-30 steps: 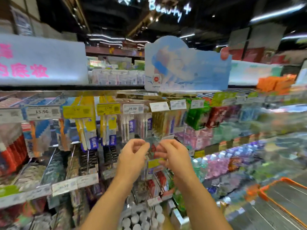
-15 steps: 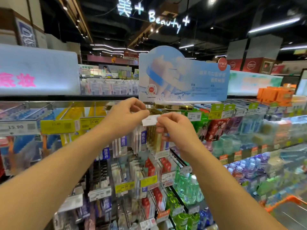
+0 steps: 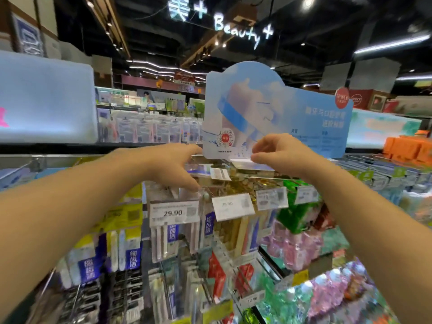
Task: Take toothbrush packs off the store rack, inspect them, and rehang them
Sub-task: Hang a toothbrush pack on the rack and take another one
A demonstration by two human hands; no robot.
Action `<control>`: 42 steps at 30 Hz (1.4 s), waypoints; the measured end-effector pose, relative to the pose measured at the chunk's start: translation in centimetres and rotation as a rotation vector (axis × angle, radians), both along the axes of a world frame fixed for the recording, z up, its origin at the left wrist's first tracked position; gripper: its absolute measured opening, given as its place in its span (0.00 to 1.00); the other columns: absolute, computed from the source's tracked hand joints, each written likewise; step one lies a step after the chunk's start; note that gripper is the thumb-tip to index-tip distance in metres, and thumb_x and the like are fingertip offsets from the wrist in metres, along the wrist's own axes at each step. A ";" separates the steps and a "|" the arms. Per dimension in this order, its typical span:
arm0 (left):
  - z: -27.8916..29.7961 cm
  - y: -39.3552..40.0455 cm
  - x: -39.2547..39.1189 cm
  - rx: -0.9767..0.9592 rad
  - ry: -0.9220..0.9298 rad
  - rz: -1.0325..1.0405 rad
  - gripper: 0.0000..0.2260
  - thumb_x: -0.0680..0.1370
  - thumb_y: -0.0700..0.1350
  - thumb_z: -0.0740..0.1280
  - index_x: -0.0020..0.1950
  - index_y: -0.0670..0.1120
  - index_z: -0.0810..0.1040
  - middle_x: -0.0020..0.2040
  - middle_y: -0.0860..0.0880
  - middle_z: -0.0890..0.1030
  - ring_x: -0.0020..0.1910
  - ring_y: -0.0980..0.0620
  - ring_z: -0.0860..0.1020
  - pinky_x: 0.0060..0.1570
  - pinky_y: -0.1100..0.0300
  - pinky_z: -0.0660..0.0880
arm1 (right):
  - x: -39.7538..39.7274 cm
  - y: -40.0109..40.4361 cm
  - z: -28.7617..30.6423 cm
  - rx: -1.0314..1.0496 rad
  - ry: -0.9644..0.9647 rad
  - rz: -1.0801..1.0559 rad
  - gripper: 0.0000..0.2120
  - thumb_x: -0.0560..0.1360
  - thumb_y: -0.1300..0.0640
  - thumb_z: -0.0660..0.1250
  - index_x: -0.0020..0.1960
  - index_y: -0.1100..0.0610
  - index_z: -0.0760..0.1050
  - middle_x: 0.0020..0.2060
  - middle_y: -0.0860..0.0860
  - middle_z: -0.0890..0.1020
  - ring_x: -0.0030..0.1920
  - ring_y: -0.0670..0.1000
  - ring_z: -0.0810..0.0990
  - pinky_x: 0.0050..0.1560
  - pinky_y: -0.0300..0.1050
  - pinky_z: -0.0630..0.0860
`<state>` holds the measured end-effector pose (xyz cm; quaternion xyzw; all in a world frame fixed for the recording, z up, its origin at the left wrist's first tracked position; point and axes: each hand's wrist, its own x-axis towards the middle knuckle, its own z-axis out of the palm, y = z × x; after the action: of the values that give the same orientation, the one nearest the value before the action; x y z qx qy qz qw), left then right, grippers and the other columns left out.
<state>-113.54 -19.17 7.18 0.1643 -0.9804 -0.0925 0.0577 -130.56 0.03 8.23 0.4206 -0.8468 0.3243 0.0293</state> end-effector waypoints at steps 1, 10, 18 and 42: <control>-0.1 -0.8 -0.7 0.007 -0.043 0.001 0.44 0.74 0.57 0.76 0.82 0.54 0.53 0.81 0.51 0.63 0.76 0.47 0.67 0.74 0.51 0.66 | -1.0 -0.4 0.1 0.079 0.029 -0.009 0.12 0.75 0.50 0.73 0.57 0.50 0.80 0.56 0.49 0.84 0.55 0.51 0.83 0.61 0.54 0.79; 0.1 -3.9 -4.3 -0.052 -0.274 -0.044 0.35 0.75 0.57 0.74 0.79 0.59 0.61 0.65 0.51 0.75 0.59 0.49 0.76 0.66 0.49 0.74 | -7.0 -2.4 -1.7 0.560 0.088 -0.093 0.38 0.72 0.56 0.74 0.79 0.47 0.63 0.75 0.52 0.71 0.70 0.56 0.73 0.70 0.51 0.71; 0.2 -3.9 -4.5 -0.010 -0.253 -0.024 0.32 0.77 0.57 0.71 0.78 0.61 0.62 0.57 0.53 0.76 0.47 0.57 0.78 0.56 0.53 0.78 | -7.5 -2.5 -1.9 0.513 0.165 -0.076 0.34 0.72 0.56 0.73 0.75 0.45 0.68 0.65 0.52 0.78 0.58 0.55 0.78 0.58 0.47 0.74; 3.0 0.0 0.6 1.304 0.723 0.013 0.17 0.81 0.53 0.62 0.53 0.45 0.87 0.49 0.41 0.83 0.49 0.42 0.82 0.57 0.45 0.78 | 3.9 -7.7 1.3 -0.428 -0.440 0.406 0.08 0.75 0.47 0.73 0.48 0.50 0.77 0.29 0.38 0.77 0.31 0.41 0.76 0.37 0.41 0.70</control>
<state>-112.90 -19.14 10.14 0.1304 -0.6453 -0.7034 0.2679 -126.66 -7.72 9.56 0.4846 -0.6452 0.5760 -0.1309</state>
